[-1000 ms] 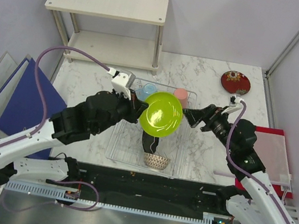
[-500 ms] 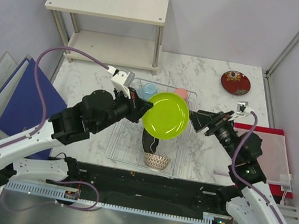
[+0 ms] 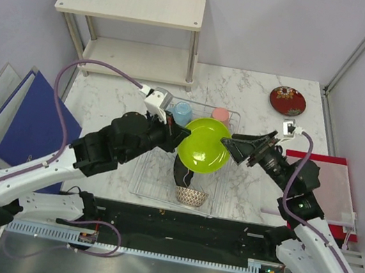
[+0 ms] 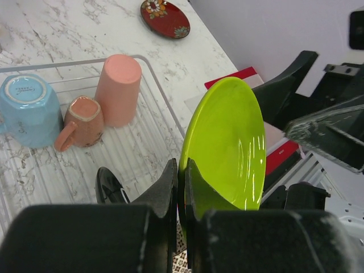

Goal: Unload the mixed dishes from the dish rack
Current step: Place the plate at the center of the board.

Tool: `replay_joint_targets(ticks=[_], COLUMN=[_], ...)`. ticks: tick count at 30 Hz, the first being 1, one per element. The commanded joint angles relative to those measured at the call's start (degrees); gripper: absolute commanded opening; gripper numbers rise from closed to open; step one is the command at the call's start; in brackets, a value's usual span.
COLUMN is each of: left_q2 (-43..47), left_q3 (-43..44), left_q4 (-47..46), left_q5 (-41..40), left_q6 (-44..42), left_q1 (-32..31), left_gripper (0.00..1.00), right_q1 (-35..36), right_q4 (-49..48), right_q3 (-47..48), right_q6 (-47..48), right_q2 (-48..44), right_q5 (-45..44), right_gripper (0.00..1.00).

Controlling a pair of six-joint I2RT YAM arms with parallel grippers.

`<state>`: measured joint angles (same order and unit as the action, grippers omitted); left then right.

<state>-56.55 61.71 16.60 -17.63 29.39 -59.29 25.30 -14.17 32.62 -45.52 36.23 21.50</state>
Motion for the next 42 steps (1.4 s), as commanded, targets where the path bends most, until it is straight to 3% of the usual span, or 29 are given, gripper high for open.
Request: replay_joint_targets(ticks=[1, 6, 18, 21, 23, 24, 26, 27, 28, 34, 37, 42], left_q2=[0.75, 0.22, -1.37, -0.93, -0.58, -0.31, 0.83, 1.09, 1.53, 9.08, 13.30, 17.09], left_q3=[-0.01, -0.01, -0.54, -0.54, -0.45, -0.37, 0.25, 0.60, 1.56, 0.26, -2.11, -5.37], left_q4=[-5.88, -6.40, -6.93, -6.32, -5.79, -5.44, -2.74, -1.41, -0.09, 5.98, 7.48, 9.23], left_q5=[1.02, 1.54, 2.78, 2.07, 1.28, 0.84, -3.18, -5.38, -7.40, -21.81, -24.55, -23.24], left_q6=[2.25, 2.43, 2.70, 1.99, 1.47, 0.68, 0.15, 0.41, 0.41, 1.02, 1.90, 1.99], left_q1=[0.22, 0.31, 0.31, 0.31, 0.31, 0.31, 0.31, 0.40, 0.49, 1.02, 1.10, 1.10], left_gripper=[0.02, 0.02, 0.02, 0.02, 0.07, 0.29, 0.64, 0.89, 0.96, 0.99, 0.99, 0.99], right_q1=[0.19, 0.28, 0.36, 0.36, 0.36, 0.36, 0.36, 0.45, 0.37, -0.25, -2.52, -13.15], right_q4=[-7.00, -6.48, -4.64, -1.67, -0.25, 1.59, 4.84, 7.82, 9.59, 17.77, 19.97, 21.47], right_q3=[-1.51, -1.07, -0.72, 0.16, 1.13, 1.48, 3.49, 4.20, 5.07, 13.41, 19.03, 29.06], right_q6=[-3.26, -2.47, -1.24, -0.28, 1.39, 1.92, 4.20, 4.90, 5.61, 4.39, 2.02, -4.56], right_q2=[2.96, 5.17, 5.87, 5.87, 5.78, 5.52, 5.08, 4.73, 4.73, 7.53, 12.19, 26.41], right_q5=[7.15, 9.62, 11.37, 9.80, 8.48, 7.60, 4.01, 0.16, -2.57, -23.84, -32.27, -32.05], right_gripper=[0.95, 0.86, 0.48, 0.00, 0.00, 0.00, 0.00, 0.00, 0.00, 0.00, 0.00, 0.00])
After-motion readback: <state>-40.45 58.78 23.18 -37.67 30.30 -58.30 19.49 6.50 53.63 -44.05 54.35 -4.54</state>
